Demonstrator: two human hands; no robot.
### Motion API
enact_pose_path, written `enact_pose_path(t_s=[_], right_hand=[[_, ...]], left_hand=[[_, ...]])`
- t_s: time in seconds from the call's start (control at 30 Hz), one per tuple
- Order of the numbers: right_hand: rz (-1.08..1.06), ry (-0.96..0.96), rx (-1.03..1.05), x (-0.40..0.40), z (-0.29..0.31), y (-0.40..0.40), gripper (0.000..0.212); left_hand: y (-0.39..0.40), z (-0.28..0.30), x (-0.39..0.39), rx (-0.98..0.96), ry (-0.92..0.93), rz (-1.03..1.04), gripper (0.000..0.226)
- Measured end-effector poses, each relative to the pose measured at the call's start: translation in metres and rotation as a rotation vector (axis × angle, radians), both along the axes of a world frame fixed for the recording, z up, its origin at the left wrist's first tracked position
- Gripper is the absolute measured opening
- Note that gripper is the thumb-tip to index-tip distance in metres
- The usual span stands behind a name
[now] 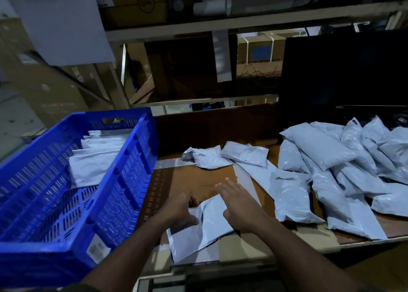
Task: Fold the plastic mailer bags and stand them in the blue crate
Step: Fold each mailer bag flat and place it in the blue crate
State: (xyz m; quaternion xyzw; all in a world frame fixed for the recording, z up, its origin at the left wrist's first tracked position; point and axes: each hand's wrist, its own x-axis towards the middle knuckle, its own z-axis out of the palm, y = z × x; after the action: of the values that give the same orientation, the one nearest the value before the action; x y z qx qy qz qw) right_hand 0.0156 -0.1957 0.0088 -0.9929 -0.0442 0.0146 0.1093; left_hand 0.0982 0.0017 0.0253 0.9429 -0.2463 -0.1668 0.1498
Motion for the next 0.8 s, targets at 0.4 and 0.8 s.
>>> enact_pose_path(t_s=[0.4,0.8], right_hand=[[0.030,-0.272,0.003,0.005,0.057,-0.008,0.025],[0.066,-0.189,0.852,0.011,0.165,0.023,0.014]], left_hand=[[0.022,0.097,-0.014,0.035,-0.176,-0.033,0.035],[0.148,0.208,0.007,-0.504,-0.154,0.049,0.022]])
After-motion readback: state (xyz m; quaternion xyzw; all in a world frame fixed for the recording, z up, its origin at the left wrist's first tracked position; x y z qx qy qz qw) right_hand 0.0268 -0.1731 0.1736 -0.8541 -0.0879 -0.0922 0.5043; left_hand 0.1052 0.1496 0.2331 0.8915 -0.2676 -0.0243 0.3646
